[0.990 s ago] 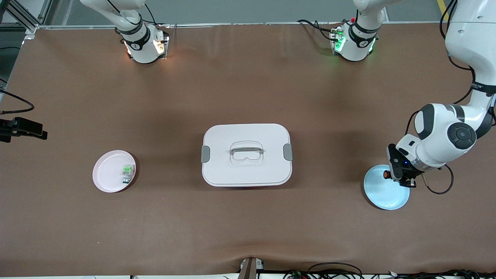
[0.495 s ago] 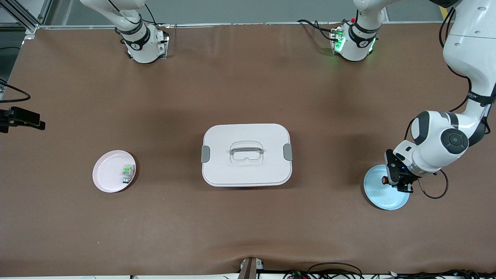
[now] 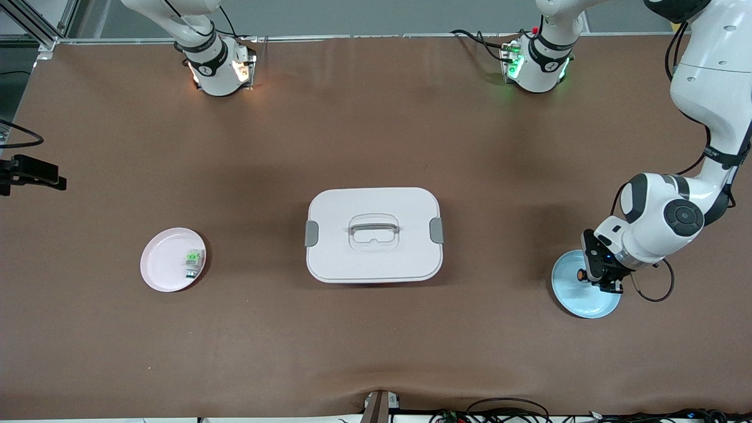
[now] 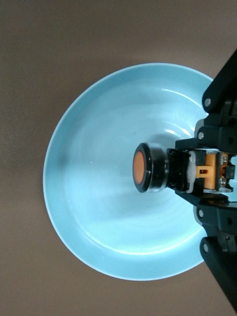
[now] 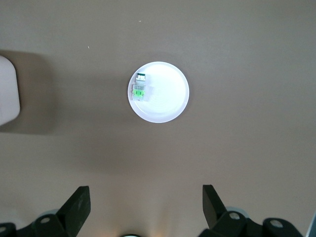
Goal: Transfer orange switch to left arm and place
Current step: 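Lower the switch onto the blue plate and open the left gripper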
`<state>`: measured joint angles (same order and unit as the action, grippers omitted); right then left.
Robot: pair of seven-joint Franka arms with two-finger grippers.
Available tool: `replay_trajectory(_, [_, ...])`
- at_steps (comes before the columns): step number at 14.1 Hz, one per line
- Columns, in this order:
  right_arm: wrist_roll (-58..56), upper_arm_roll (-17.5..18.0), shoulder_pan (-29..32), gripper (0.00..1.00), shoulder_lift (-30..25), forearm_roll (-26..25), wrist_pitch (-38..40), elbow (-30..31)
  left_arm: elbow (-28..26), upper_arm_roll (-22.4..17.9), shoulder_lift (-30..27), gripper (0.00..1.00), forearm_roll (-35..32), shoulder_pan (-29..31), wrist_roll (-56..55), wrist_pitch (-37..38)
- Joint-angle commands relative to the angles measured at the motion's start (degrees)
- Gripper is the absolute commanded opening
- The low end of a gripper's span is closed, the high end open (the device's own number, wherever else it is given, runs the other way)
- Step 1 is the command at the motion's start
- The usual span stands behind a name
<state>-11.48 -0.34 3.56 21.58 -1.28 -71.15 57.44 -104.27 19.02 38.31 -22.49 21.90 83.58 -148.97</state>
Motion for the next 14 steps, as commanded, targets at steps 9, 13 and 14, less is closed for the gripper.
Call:
replay_trajectory(9, [-3.37, 0.43, 1.18, 1.0, -0.4, -1.19, -0.39, 0.31, 0.39, 0.32, 2.21, 1.0, -3.97, 1.22, 1.67, -5.1])
replay_trajectory(13, [-3.46, 0.52, 1.62, 1.0, -0.4, -1.1, -0.48, 0.31, 0.38, 0.41, 2.13, 1.0, -3.88, 2.01, 2.11, -5.28])
replay_trajectory(14, [-3.46, 0.52, 1.62, 1.0, -0.4, -1.1, -0.48, 0.31, 0.39, 0.49, 1.86, 1.0, -3.88, 2.01, 2.37, -5.28])
